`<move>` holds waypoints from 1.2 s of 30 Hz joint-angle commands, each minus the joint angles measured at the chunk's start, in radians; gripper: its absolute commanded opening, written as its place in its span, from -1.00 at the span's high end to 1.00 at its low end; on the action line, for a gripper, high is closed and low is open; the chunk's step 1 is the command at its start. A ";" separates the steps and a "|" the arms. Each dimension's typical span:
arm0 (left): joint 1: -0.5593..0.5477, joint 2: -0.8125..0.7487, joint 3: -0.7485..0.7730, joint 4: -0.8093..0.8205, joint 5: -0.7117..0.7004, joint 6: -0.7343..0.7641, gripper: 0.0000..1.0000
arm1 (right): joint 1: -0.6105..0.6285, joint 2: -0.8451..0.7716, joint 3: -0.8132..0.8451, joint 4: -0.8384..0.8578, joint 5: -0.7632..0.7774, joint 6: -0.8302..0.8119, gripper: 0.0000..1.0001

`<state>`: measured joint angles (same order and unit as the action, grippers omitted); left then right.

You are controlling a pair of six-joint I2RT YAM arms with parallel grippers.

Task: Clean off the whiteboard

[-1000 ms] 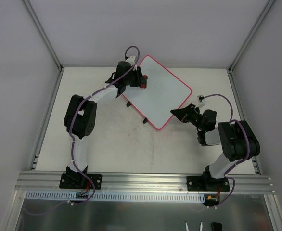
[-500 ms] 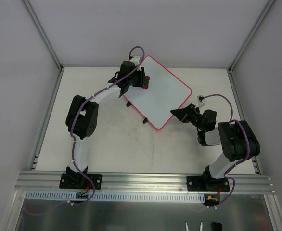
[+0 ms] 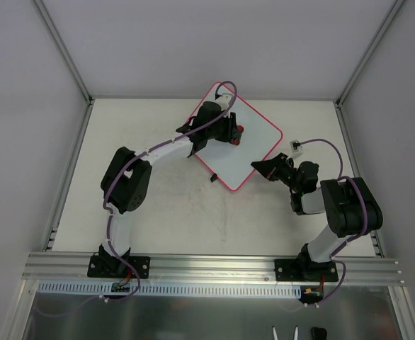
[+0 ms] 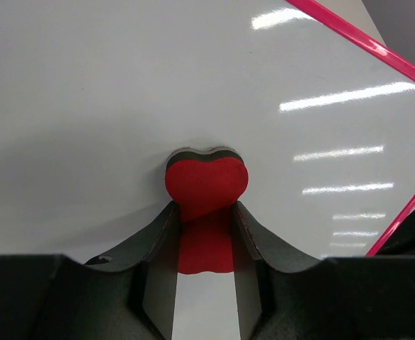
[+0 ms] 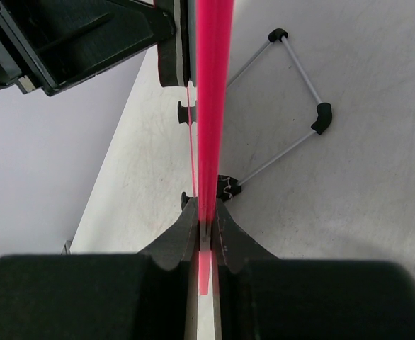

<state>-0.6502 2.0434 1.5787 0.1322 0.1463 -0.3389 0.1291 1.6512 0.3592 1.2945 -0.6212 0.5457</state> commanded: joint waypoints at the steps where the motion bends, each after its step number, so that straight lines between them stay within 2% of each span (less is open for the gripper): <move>1: -0.037 0.015 -0.031 -0.046 0.035 -0.051 0.67 | 0.017 -0.008 0.029 0.146 -0.037 -0.043 1.00; 5: -0.011 0.002 -0.025 -0.046 0.029 -0.037 0.67 | 0.017 -0.011 0.026 0.146 -0.035 -0.043 0.99; 12: 0.148 -0.071 -0.083 -0.065 0.044 -0.046 0.67 | 0.017 -0.011 0.026 0.146 -0.035 -0.043 1.00; 15: 0.201 -0.158 -0.164 -0.065 0.010 -0.049 0.67 | 0.015 -0.008 0.026 0.146 -0.037 -0.044 1.00; 24: 0.213 -0.460 -0.416 -0.166 -0.208 -0.089 0.61 | 0.014 -0.013 0.026 0.146 -0.037 -0.041 1.00; 30: 0.259 -0.541 -0.580 -0.213 -0.203 -0.167 0.68 | 0.014 -0.021 0.024 0.146 -0.038 -0.038 1.00; 36: 0.327 -0.540 -0.704 -0.227 -0.149 -0.213 0.71 | 0.012 -0.019 0.023 0.146 -0.038 -0.038 1.00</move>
<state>-0.3439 1.5051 0.9005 -0.0681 -0.0238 -0.5049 0.1295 1.6508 0.3592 1.2987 -0.6262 0.5381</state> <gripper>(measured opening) 0.304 0.077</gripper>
